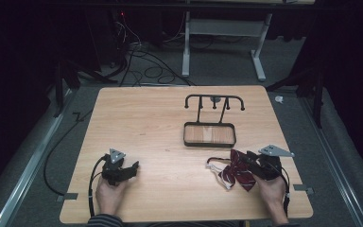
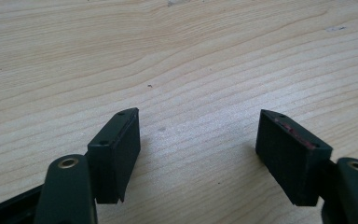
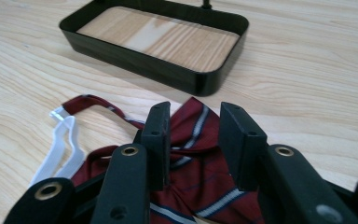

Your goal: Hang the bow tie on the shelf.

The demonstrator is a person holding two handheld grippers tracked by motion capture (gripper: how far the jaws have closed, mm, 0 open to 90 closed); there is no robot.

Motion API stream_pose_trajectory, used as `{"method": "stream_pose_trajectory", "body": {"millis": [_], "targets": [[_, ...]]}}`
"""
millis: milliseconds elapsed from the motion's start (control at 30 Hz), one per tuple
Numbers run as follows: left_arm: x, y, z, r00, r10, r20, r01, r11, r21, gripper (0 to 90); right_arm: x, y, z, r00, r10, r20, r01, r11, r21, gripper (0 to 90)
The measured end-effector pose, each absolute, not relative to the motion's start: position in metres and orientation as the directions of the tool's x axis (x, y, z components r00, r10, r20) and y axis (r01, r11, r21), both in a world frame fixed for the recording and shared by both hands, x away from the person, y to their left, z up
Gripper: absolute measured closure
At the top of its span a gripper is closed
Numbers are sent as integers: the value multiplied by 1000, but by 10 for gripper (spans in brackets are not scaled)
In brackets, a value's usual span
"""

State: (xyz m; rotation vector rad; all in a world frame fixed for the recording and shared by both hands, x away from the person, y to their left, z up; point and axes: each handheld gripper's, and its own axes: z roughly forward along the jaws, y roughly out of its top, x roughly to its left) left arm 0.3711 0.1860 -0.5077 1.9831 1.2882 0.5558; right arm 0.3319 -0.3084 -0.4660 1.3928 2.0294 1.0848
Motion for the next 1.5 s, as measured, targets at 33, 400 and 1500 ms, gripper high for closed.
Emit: {"method": "stream_pose_trajectory", "body": {"millis": [33, 400, 1500], "targets": [[371, 186, -508, 414, 910, -18, 611, -263, 747, 311, 332, -307, -466, -395, 916, 68, 565, 183, 804, 663], [371, 186, -508, 414, 910, -18, 611, -263, 746, 311, 339, -289, -463, -457, 887, 62, 552, 228, 802, 680], [371, 187, -508, 415, 910, -23, 613, -260, 746, 318, 367, -232, -465, -593, 804, 44, 548, 363, 754, 709]]}}
